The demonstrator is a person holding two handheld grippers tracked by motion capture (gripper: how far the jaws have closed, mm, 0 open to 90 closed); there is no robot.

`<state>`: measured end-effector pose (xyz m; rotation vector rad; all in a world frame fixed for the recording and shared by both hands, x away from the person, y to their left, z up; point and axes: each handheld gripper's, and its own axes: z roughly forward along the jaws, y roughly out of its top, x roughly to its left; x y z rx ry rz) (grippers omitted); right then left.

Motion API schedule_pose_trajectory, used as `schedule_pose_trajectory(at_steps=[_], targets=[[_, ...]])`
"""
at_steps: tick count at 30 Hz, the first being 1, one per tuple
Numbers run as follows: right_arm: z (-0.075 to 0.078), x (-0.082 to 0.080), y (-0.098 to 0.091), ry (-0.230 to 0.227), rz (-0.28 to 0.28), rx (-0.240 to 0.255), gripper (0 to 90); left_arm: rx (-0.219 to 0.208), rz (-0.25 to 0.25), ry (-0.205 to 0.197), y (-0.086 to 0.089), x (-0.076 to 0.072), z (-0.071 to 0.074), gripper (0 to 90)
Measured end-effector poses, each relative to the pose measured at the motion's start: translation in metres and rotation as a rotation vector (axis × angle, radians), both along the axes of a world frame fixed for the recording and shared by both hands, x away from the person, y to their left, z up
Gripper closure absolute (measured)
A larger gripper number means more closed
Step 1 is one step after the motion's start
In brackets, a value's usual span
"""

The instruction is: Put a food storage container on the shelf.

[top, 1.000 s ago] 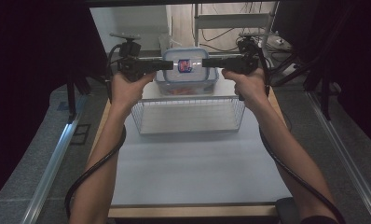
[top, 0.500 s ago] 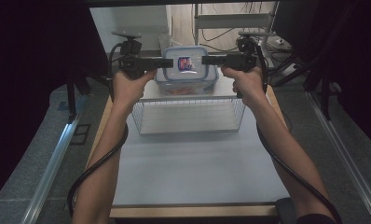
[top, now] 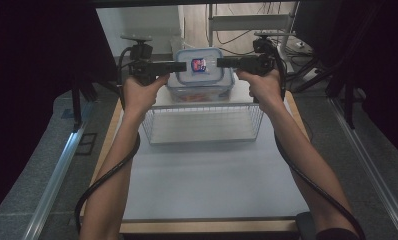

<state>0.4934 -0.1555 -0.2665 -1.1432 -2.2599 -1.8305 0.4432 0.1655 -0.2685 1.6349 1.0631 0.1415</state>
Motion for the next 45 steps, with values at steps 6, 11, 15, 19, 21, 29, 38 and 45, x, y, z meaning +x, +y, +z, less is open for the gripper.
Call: schedule_pose_trajectory(at_steps=[6, 11, 15, 19, 21, 29, 38, 45], targets=[[-0.002, 0.0, 0.005, -0.032, -0.032, -0.041, 50.6, -0.002, 0.027, 0.002, 0.002, 0.003, -0.003, 46.7], [-0.001, -0.001, 0.004, -0.058, -0.036, -0.048, 50.7, -0.014, 0.033, -0.033, 0.005, -0.002, -0.003, 46.8], [0.002, -0.007, 0.0, -0.105, -0.039, -0.066, 51.6, 0.018, 0.034, -0.087, 0.007, -0.012, -0.002, 51.5], [0.003, -0.014, -0.004, -0.144, -0.035, -0.076, 54.9, 0.066, 0.03, -0.135, 0.006, -0.024, -0.005, 61.6], [0.003, -0.017, -0.005, -0.165, -0.031, -0.083, 58.0, 0.084, 0.017, -0.144, 0.005, -0.03, -0.008, 70.4], [-0.007, -0.027, -0.006, -0.204, -0.038, -0.138, 68.2, 0.138, -0.038, -0.151, -0.007, -0.036, -0.029, 89.7], [-0.016, -0.028, -0.008, -0.193, -0.031, -0.135, 68.3, 0.142, -0.033, -0.14, -0.016, -0.028, -0.033, 89.6], [-0.02, -0.029, -0.01, -0.185, -0.025, -0.135, 67.3, 0.141, -0.02, -0.123, -0.014, -0.024, -0.033, 89.5]])
